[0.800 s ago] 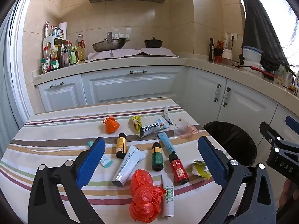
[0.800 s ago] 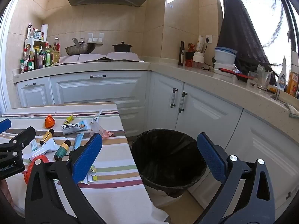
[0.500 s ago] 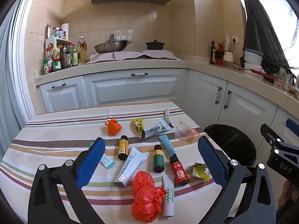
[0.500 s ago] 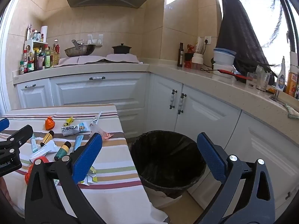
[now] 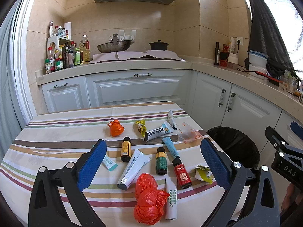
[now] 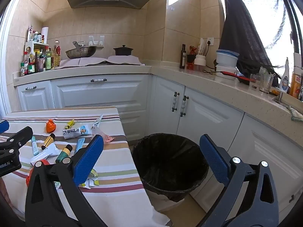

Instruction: Collect trash

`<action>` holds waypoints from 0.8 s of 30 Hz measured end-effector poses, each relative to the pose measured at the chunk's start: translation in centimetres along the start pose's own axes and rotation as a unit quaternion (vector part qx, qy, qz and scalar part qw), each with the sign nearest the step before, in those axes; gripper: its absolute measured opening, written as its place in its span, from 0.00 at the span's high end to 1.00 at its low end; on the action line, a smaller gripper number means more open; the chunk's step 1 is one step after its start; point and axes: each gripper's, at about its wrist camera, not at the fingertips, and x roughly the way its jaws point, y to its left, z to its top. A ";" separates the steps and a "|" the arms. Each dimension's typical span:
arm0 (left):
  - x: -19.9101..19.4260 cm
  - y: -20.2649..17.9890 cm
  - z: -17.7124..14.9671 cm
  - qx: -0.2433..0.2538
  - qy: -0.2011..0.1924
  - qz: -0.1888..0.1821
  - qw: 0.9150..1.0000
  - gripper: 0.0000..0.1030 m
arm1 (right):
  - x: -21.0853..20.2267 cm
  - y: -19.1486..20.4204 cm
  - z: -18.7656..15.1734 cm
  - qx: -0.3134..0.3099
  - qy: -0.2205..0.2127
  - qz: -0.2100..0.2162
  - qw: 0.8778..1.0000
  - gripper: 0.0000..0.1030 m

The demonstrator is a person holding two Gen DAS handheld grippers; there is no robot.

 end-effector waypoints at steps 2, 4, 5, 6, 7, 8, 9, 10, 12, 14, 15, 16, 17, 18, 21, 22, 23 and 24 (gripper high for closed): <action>-0.1 0.0 0.0 0.000 -0.001 0.000 1.000 0.06 | -0.1 0.0 -0.1 0.000 0.000 0.000 1.000 0.04; -0.2 -0.1 0.0 0.001 -0.001 0.000 1.000 0.06 | 0.0 0.0 -0.2 0.000 -0.001 0.000 1.000 0.04; 0.0 0.0 -0.4 0.001 -0.001 -0.001 1.000 0.06 | 0.0 0.0 -0.2 0.000 -0.001 0.000 1.000 0.04; 0.1 0.0 -0.1 0.001 0.000 -0.001 1.000 0.06 | 0.0 0.0 -0.2 0.000 -0.001 0.000 1.000 0.04; 0.1 0.1 -0.1 0.001 0.000 -0.001 1.000 0.06 | 0.0 0.0 -0.2 0.000 0.000 0.000 1.000 0.04; 0.1 0.1 -0.1 0.001 0.001 0.000 1.000 0.06 | -0.2 -0.1 0.1 0.000 0.001 0.000 1.000 0.04; 0.1 0.1 -0.1 0.000 0.001 0.000 1.000 0.06 | -0.1 -0.1 0.2 0.000 0.001 0.000 1.000 0.04; 0.1 0.2 0.0 0.000 0.002 0.000 1.000 0.06 | -0.2 -0.1 0.3 0.000 0.001 0.000 1.000 0.04; 0.1 0.3 0.0 0.000 0.002 0.000 1.000 0.06 | -0.1 -0.1 0.2 0.000 0.001 0.000 1.000 0.04; 0.1 0.3 0.1 0.000 0.002 0.000 1.000 0.06 | -0.1 -0.1 0.1 0.000 0.001 0.000 1.000 0.04; 0.0 0.4 0.1 0.000 0.002 0.001 1.000 0.06 | -0.1 -0.1 0.1 0.000 0.001 0.000 1.000 0.04; 0.0 0.4 0.1 0.000 0.002 0.001 1.000 0.06 | -0.1 -0.1 0.1 0.000 0.001 0.000 1.000 0.04; 0.2 0.2 -0.3 0.000 0.001 0.001 1.000 0.06 | -0.1 -0.1 0.1 0.000 0.001 0.000 1.000 0.04; 0.2 0.1 -0.2 0.000 0.001 0.000 1.000 0.06 | -0.1 -0.1 0.1 0.000 0.001 0.000 1.000 0.04; 0.2 0.2 -0.2 0.001 0.001 -0.001 1.000 0.06 | -0.1 -0.1 0.1 0.001 0.001 0.000 1.000 0.04; 0.2 0.2 -0.2 0.001 0.001 -0.001 1.000 0.06 | -0.1 -0.1 0.1 0.001 0.001 0.000 1.000 0.04; 0.2 0.1 -0.2 0.000 0.001 -0.001 1.000 0.06 | -0.1 -0.1 0.1 0.001 0.001 0.000 1.000 0.04; 0.2 0.2 -0.2 0.000 0.001 0.000 1.000 0.06 | -0.1 -0.1 0.1 0.001 0.001 0.000 1.000 0.04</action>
